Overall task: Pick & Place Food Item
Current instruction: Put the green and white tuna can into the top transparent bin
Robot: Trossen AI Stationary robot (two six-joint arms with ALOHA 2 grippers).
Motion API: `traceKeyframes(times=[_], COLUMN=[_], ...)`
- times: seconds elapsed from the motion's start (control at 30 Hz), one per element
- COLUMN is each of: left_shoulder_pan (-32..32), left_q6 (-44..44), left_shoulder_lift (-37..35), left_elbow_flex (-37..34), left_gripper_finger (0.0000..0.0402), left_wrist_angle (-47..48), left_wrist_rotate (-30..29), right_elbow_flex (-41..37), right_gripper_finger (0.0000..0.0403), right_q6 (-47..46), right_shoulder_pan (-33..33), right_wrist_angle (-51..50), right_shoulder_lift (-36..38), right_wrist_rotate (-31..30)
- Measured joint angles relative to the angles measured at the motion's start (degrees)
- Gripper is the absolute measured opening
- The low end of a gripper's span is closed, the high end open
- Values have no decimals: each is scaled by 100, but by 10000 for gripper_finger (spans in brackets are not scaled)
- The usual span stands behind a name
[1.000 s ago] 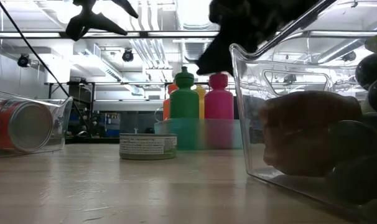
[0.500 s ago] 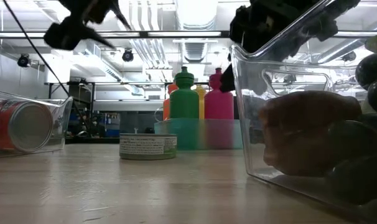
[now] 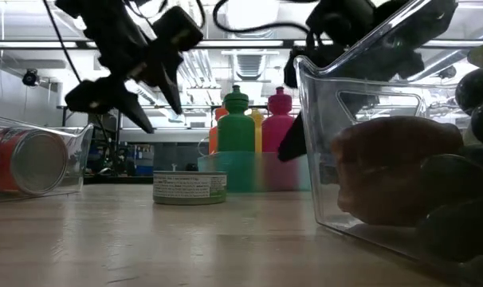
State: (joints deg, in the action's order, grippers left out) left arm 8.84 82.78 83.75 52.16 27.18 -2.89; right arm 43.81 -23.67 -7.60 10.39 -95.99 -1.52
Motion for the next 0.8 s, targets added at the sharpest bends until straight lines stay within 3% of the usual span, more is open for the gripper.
traceKeyframes(times=[0.37, 0.8], left_shoulder_pan=[-53, -155], left_q6=[-177, -502], left_shoulder_lift=[558, 681], left_elbow_flex=[5, 0], left_gripper_finger=[216, 217], left_wrist_angle=[-425, -150], left_wrist_rotate=[213, 185], right_elbow_flex=[194, 1234], right_gripper_finger=[134, 134], right_q6=[-34, 49], right_shoulder_pan=[11, 22], right_wrist_angle=[428, 354], right_shoulder_lift=[-731, -1839], right_wrist_rotate=[4, 262])
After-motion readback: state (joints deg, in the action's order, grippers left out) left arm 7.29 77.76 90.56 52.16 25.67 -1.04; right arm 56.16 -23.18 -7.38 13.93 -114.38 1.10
